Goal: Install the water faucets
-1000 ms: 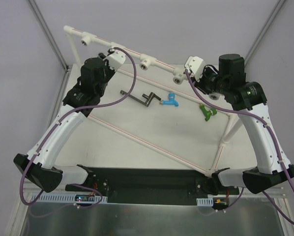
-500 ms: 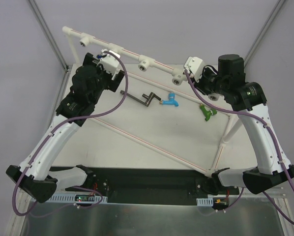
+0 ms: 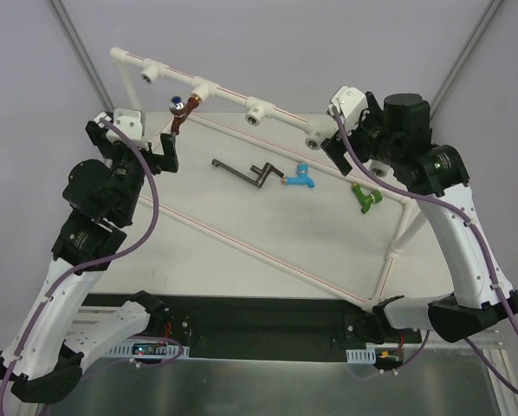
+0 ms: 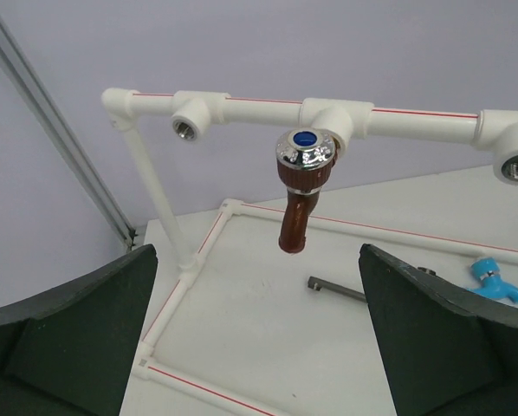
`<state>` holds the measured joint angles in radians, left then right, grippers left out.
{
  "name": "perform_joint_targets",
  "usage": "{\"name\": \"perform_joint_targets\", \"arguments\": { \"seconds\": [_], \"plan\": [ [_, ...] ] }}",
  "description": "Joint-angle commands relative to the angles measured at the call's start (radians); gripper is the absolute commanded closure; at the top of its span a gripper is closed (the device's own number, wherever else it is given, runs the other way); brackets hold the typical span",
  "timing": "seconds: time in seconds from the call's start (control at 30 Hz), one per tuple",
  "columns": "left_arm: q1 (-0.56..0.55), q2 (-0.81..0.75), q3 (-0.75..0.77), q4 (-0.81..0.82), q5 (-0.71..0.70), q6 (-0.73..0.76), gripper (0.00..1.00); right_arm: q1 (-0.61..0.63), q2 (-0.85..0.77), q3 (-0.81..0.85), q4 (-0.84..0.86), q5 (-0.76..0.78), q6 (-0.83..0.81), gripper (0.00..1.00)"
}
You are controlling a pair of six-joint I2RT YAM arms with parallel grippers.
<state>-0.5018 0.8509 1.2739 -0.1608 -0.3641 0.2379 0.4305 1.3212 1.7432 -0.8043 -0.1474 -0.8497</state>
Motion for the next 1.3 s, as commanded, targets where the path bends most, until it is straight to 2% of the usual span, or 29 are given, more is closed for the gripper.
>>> {"name": "perform_joint_targets", "arguments": {
  "seconds": [0.0, 0.17, 0.37, 0.6, 0.73, 0.93, 1.07, 1.27],
  "plan": [
    [0.008, -0.071, -0.042, 0.037, -0.07, -0.058, 0.01, 0.001, -0.063, 0.036, 0.16, 0.077, 0.141, 0.04],
    [0.008, -0.199, -0.129, 0.035, -0.079, -0.043, 0.01, 0.001, -0.173, -0.028, 0.304, 0.141, 0.248, 0.04],
    [0.008, -0.351, -0.231, 0.035, -0.122, -0.048, 0.01, 0.001, -0.394, -0.244, 0.5, 0.388, 0.376, 0.04],
    [0.008, -0.503, -0.318, 0.041, -0.183, -0.063, 0.01, 0.001, -0.648, -0.489, 0.606, 0.61, 0.498, 0.04],
    [0.008, -0.573, -0.366, 0.047, -0.193, -0.071, 0.01, 0.001, -0.769, -0.589, 0.617, 0.715, 0.495, 0.04],
    [0.014, -0.642, -0.461, 0.084, -0.211, -0.08, 0.01, 0.001, -0.898, -0.71, 0.58, 0.781, 0.446, 0.04],
    [0.072, -0.687, -0.551, 0.15, -0.159, -0.103, 0.01, 0.001, -0.965, -0.78, 0.596, 0.835, 0.42, 0.04],
    [0.166, -0.71, -0.591, 0.158, -0.082, -0.161, 0.01, 0.001, -0.985, -0.813, 0.625, 0.911, 0.377, 0.04]
  ]
}}
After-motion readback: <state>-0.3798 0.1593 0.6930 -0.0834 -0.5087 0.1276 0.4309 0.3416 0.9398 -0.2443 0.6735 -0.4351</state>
